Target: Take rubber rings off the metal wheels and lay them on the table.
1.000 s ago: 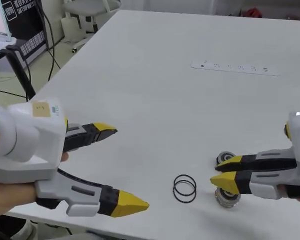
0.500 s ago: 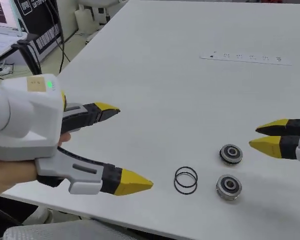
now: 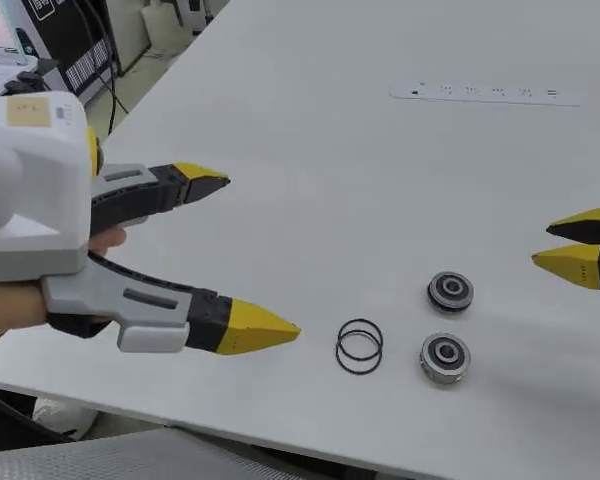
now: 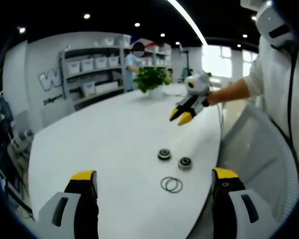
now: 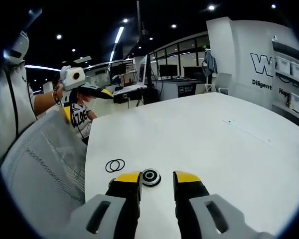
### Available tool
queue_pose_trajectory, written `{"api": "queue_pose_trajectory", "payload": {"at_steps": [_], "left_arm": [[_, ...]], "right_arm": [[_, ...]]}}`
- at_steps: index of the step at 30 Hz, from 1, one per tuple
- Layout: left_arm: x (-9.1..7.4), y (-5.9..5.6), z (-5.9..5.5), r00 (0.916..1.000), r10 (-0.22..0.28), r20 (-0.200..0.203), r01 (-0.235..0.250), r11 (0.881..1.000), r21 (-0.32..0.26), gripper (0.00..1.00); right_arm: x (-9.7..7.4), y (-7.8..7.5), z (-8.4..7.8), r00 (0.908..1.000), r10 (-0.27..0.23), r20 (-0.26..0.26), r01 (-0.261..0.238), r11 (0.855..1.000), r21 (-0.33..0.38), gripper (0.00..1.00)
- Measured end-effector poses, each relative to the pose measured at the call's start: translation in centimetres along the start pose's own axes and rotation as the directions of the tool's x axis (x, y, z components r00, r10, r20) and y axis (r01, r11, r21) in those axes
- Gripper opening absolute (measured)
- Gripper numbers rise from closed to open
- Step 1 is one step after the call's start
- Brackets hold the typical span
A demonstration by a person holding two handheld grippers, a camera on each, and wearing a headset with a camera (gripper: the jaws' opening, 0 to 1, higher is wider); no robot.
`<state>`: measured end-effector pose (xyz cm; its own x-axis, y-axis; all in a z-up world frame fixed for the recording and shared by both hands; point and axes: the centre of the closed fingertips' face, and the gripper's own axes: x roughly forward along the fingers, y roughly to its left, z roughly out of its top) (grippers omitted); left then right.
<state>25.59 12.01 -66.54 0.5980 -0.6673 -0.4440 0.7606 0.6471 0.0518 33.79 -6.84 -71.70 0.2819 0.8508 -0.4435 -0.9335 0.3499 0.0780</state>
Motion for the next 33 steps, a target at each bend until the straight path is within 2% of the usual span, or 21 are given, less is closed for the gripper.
{"api": "queue_pose_trajectory", "payload": {"at_steps": [6, 8, 15, 18, 26, 29, 33], "left_arm": [[0.7, 0.2, 0.9, 0.9999, -0.016, -0.004, 0.016, 1.000, 0.024, 0.96], [1.0, 0.0, 1.8, 0.9988, -0.039, 0.028, 0.039, 0.999, 0.013, 0.96], [2.3, 0.9, 3.8, 0.9972, -0.060, 0.045, 0.057, 0.997, 0.057, 0.96], [3.0, 0.9, 4.4, 0.9953, -0.082, 0.051, 0.079, 0.994, 0.070, 0.95], [5.4, 0.3, 5.2, 0.9884, -0.141, 0.055, 0.135, 0.985, 0.107, 0.93], [6.2, -0.1, 4.9, 0.9843, -0.172, 0.038, 0.166, 0.978, 0.129, 0.92], [7.4, -0.3, 5.0, 0.9791, -0.198, 0.044, 0.191, 0.973, 0.132, 0.89]], "right_arm": [[-0.8, -0.3, -0.5, 0.9999, -0.012, 0.006, 0.012, 1.000, 0.017, 0.22], [-1.1, -0.5, -0.8, 0.9998, -0.017, 0.005, 0.017, 1.000, 0.027, 0.23], [-2.3, -1.0, -1.9, 0.9989, -0.047, -0.003, 0.047, 0.998, 0.048, 0.24], [-2.6, -1.0, -2.2, 0.9988, -0.048, -0.003, 0.048, 0.997, 0.061, 0.24], [-3.1, -1.1, -3.3, 0.9979, -0.063, -0.014, 0.064, 0.994, 0.086, 0.24], [-2.8, -0.9, -3.5, 0.9980, -0.062, -0.012, 0.063, 0.993, 0.097, 0.24], [-2.1, -0.4, -3.9, 0.9988, -0.045, -0.021, 0.047, 0.994, 0.096, 0.25]]}}
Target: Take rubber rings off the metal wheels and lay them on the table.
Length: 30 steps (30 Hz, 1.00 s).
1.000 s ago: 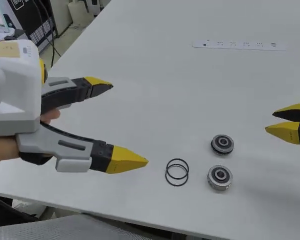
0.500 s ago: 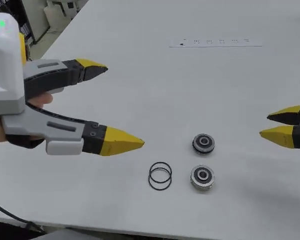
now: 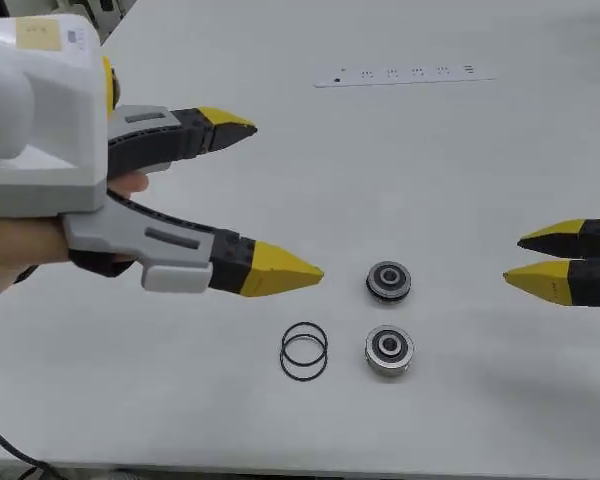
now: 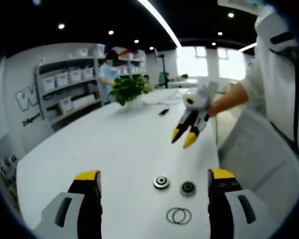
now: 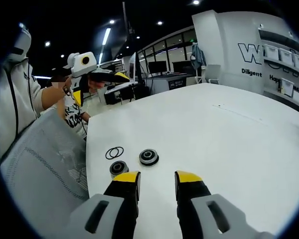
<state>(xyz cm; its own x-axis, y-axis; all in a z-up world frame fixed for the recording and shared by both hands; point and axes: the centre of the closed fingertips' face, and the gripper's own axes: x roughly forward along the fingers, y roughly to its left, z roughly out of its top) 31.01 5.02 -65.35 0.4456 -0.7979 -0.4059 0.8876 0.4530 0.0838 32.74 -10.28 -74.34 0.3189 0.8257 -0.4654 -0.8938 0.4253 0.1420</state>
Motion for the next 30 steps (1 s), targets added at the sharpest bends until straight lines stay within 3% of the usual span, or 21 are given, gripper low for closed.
{"api": "queue_pose_trajectory", "payload": {"at_steps": [5, 9, 14, 22, 30], "left_arm": [[1.4, 0.3, 0.6, 0.9998, 0.003, 0.022, -0.003, 1.000, 0.008, 0.90], [2.6, 0.3, 0.7, 0.9995, -0.014, 0.028, 0.013, 1.000, 0.024, 0.85], [4.4, 0.3, -0.7, 0.9992, -0.039, -0.007, 0.039, 0.999, 0.017, 0.80], [6.8, 0.5, -2.5, 0.9985, -0.049, -0.023, 0.048, 0.998, -0.030, 0.74], [9.0, 0.2, -3.5, 0.9963, -0.078, -0.036, 0.077, 0.996, -0.033, 0.65]], "right_arm": [[0.9, 0.4, -0.1, 0.9998, 0.017, 0.007, -0.017, 1.000, 0.000, 0.25], [1.7, 0.6, -0.1, 0.9995, 0.030, 0.008, -0.030, 1.000, -0.004, 0.25], [2.8, 0.9, -0.3, 0.9990, 0.044, -0.004, -0.044, 0.999, -0.006, 0.25], [5.0, 1.5, -0.9, 0.9968, 0.072, -0.036, -0.072, 0.997, -0.021, 0.24], [6.8, 1.8, -1.2, 0.9956, 0.077, -0.053, -0.078, 0.997, -0.028, 0.23]]}}
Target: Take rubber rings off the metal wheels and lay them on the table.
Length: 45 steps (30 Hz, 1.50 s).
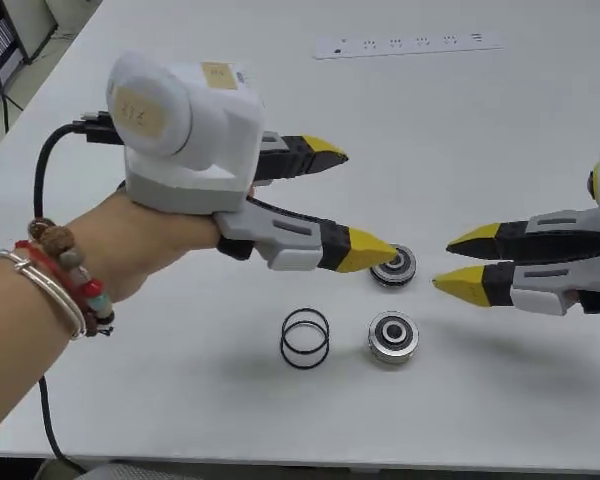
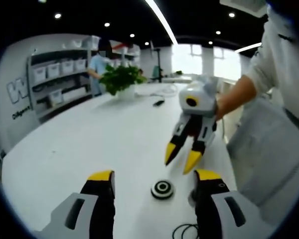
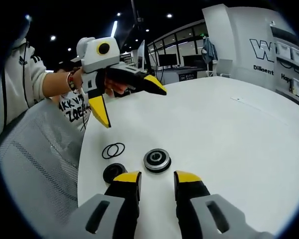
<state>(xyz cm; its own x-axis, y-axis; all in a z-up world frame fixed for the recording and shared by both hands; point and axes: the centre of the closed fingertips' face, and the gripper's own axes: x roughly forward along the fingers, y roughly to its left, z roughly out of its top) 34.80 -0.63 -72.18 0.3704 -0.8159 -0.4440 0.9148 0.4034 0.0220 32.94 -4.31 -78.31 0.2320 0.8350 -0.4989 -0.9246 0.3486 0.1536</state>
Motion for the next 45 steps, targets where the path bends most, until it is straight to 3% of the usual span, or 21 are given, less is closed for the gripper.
{"api": "queue_pose_trajectory", "payload": {"at_steps": [8, 13, 16, 22, 27, 31, 41, 45], "left_arm": [[1.9, -0.6, -1.1, 0.9989, -0.046, 0.004, 0.046, 0.998, -0.042, 0.59], [2.7, -0.9, -2.3, 0.9981, -0.055, -0.028, 0.055, 0.998, -0.010, 0.51], [3.0, -0.9, -2.6, 0.9982, -0.055, -0.024, 0.055, 0.998, -0.028, 0.45], [3.4, -0.7, -3.9, 0.9968, -0.050, -0.061, 0.047, 0.998, -0.047, 0.34], [3.9, -1.4, -4.8, 0.9935, -0.068, -0.091, 0.065, 0.997, -0.031, 0.32], [4.0, -1.4, -4.9, 0.9936, -0.063, -0.093, 0.062, 0.998, -0.010, 0.25], [4.2, -1.0, -5.3, 0.9943, -0.053, -0.092, 0.053, 0.999, 0.002, 0.22], [4.3, -1.0, -5.4, 0.9944, -0.043, -0.096, 0.048, 0.998, 0.046, 0.17]], "right_arm": [[1.0, 0.1, 0.3, 0.9999, 0.003, 0.013, -0.003, 1.000, 0.011, 0.22], [1.4, 0.3, 0.2, 0.9998, 0.017, 0.006, -0.017, 1.000, 0.012, 0.22], [1.7, 0.2, 0.1, 0.9998, 0.019, 0.002, -0.019, 1.000, 0.010, 0.22], [2.2, 0.2, 0.0, 0.9997, 0.026, -0.002, -0.026, 1.000, 0.000, 0.22], [2.5, 0.0, -0.2, 0.9997, 0.025, -0.005, -0.025, 1.000, -0.019, 0.22], [2.7, 0.0, -0.2, 0.9997, 0.026, 0.001, -0.026, 0.999, -0.034, 0.23], [3.0, 0.0, -0.4, 0.9995, 0.031, -0.005, -0.031, 0.998, -0.053, 0.22], [3.1, -0.1, -0.4, 0.9995, 0.030, -0.004, -0.030, 0.997, -0.064, 0.22]]}}
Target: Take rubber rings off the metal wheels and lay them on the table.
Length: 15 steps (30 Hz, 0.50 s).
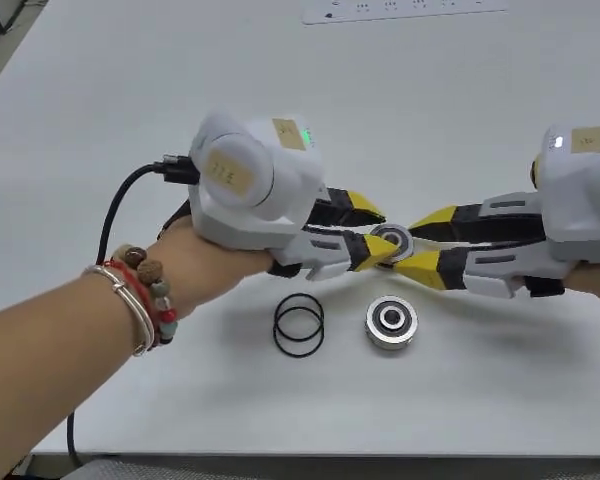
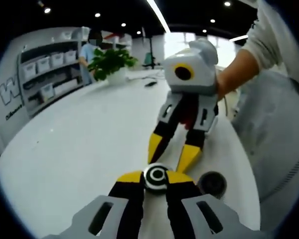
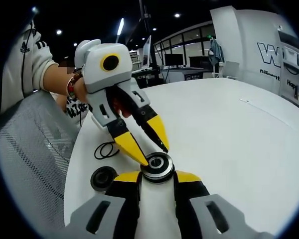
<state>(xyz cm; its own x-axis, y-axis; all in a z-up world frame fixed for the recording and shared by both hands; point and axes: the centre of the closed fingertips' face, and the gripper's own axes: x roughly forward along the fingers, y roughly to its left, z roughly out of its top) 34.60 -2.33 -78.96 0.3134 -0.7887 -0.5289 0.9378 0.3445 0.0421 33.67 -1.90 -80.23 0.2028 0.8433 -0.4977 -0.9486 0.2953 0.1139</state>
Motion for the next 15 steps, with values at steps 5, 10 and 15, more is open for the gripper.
{"api": "queue_pose_trajectory", "payload": {"at_steps": [5, 10, 15], "left_arm": [[0.18, -0.21, 0.14, 0.9999, -0.009, 0.011, 0.009, 1.000, -0.021, 0.16], [0.10, -0.35, -0.18, 0.9996, -0.024, 0.014, 0.025, 0.998, -0.049, 0.15], [0.13, -0.55, -0.45, 0.9995, -0.031, 0.009, 0.031, 0.999, -0.042, 0.16]], "right_arm": [[0.21, -0.05, -0.07, 1.0000, -0.001, 0.000, 0.001, 1.000, -0.008, 0.24], [0.18, -0.01, -0.08, 1.0000, -0.003, 0.003, 0.003, 1.000, -0.002, 0.23], [0.12, -0.03, -0.13, 1.0000, -0.006, 0.000, 0.006, 1.000, -0.004, 0.22]]}}
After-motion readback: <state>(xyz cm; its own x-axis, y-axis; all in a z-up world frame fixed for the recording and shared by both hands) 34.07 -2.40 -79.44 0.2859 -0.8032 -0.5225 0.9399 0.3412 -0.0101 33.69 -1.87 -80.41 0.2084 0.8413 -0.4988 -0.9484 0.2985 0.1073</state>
